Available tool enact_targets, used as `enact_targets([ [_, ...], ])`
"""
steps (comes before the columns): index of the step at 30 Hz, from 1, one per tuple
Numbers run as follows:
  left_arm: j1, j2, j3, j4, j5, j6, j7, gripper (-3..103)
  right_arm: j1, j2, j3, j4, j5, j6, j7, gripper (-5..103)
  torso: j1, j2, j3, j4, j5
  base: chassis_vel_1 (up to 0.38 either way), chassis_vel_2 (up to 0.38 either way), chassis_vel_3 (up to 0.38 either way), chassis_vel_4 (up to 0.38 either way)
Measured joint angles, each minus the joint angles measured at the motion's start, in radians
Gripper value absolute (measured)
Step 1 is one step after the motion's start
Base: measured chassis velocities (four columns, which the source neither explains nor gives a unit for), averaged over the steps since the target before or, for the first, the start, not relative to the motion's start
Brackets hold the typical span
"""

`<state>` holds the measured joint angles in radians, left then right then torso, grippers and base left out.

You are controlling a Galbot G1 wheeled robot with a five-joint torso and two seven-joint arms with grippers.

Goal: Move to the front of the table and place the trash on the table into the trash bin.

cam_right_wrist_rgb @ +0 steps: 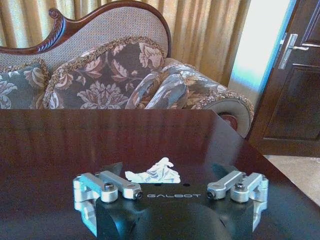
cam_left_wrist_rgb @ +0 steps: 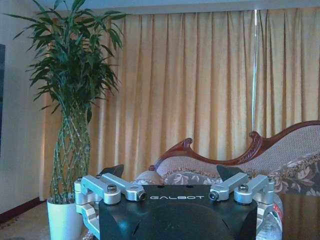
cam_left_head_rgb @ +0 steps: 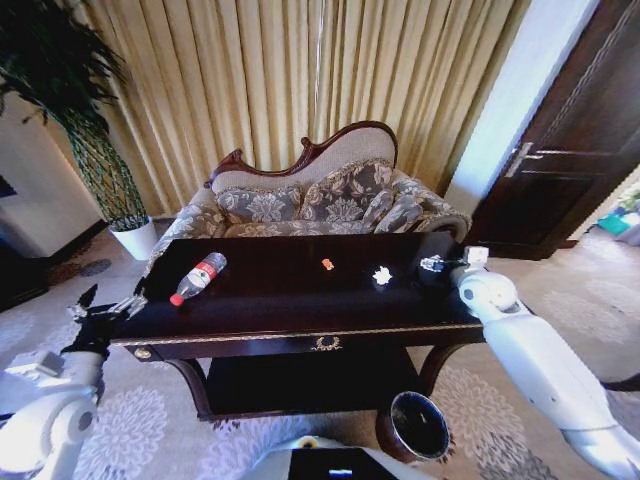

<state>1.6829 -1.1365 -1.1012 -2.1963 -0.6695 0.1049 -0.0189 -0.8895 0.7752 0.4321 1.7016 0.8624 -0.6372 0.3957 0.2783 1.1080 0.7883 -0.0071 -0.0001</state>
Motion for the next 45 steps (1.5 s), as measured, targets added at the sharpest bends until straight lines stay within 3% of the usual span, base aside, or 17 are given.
enact_targets([
  [2,-0.002,0.001,0.001,0.0,0.0,0.0,0.0,100,0.0,0.0,0.0,0.0,-0.001,0.0,0.0,95,0.0,0.0,0.0,0.0,0.0,0.0,0.0,0.0,0.0],
  [8,-0.005,0.002,0.004,0.003,0.0,0.0,0.0,100,-0.008,0.005,0.0,0.001,-0.015,0.004,0.0,68,0.0,0.0,0.0,0.0,0.0,0.0,0.0,0.0,0.0],
  [17,-0.006,0.005,0.003,0.003,-0.002,-0.001,0.0,100,-0.013,0.004,0.0,0.001,-0.024,0.006,-0.001,50,0.0,0.0,0.0,0.0,0.0,0.0,0.0,0.0,0.0],
  [22,-0.006,0.007,0.002,0.002,-0.003,-0.001,0.0,100,-0.012,0.003,0.0,0.008,-0.026,0.006,-0.001,33,0.0,0.0,0.0,0.0,0.0,0.0,0.0,0.0,0.0],
  [29,-0.003,0.006,0.0,0.001,-0.003,-0.002,0.0,100,-0.016,0.003,0.001,0.009,-0.028,0.008,-0.001,19,0.0,0.0,0.0,-0.0001,0.0,0.0,0.0,0.0,0.0],
  [32,-0.002,0.006,-0.002,-0.002,-0.003,-0.003,0.0,100,-0.018,0.003,0.004,0.011,-0.028,0.009,-0.001,5,0.0,0.0,0.0,0.0,0.0,0.0,0.0,0.0,0.0],
  [45,-0.002,0.005,-0.002,-0.006,-0.004,-0.003,0.001,100,-0.025,0.003,0.009,0.015,-0.027,0.023,-0.003,0,0.0,0.0,0.0,0.0,0.0,0.0,0.0,0.0,0.0],
])
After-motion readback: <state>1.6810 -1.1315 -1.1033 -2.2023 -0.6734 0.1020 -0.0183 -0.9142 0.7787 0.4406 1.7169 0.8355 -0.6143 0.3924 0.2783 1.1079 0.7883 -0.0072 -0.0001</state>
